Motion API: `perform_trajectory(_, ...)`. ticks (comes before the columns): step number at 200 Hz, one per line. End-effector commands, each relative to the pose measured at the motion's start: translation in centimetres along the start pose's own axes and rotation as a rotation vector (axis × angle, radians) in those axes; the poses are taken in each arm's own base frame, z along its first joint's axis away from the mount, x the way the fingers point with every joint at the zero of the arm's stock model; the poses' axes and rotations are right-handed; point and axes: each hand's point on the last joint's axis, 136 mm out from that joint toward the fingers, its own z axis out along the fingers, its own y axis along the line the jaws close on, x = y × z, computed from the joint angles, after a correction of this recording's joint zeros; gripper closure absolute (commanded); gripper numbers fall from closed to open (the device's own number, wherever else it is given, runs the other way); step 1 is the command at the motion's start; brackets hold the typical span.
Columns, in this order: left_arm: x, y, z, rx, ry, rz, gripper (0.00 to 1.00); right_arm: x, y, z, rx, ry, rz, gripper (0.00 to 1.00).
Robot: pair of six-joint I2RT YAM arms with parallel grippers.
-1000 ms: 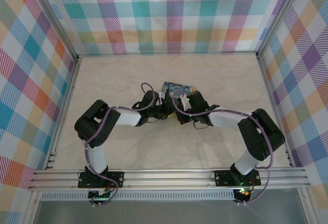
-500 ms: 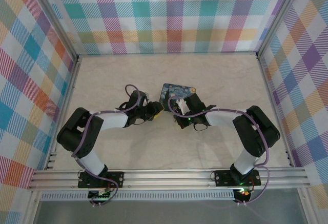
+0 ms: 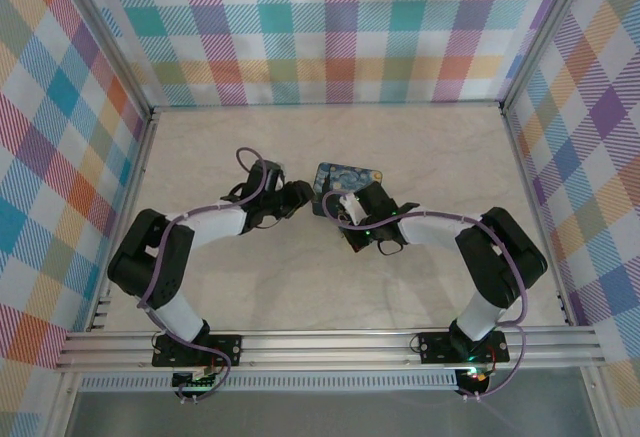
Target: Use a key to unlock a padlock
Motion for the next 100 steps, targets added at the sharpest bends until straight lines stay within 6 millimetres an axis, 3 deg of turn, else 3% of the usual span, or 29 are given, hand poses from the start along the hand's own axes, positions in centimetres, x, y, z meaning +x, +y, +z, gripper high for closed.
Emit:
perform_trajectory(1,-1.2,0.3,0.7,-0.026,-0.013,0.024,0.55,-1.3,0.4,-0.9,0.015,-0.026,-0.057,1.00)
perform_trajectory(57,-0.8,0.8,2.5,-0.032,0.031,0.022,0.69,-1.8,0.5,-1.5,0.051,-0.027,-0.124,1.00)
perform_trajectory(100,-0.5,1.4,2.6,-0.040,0.039,0.020,0.70,-2.3,0.5,-1.7,0.079,-0.032,-0.195,1.00)
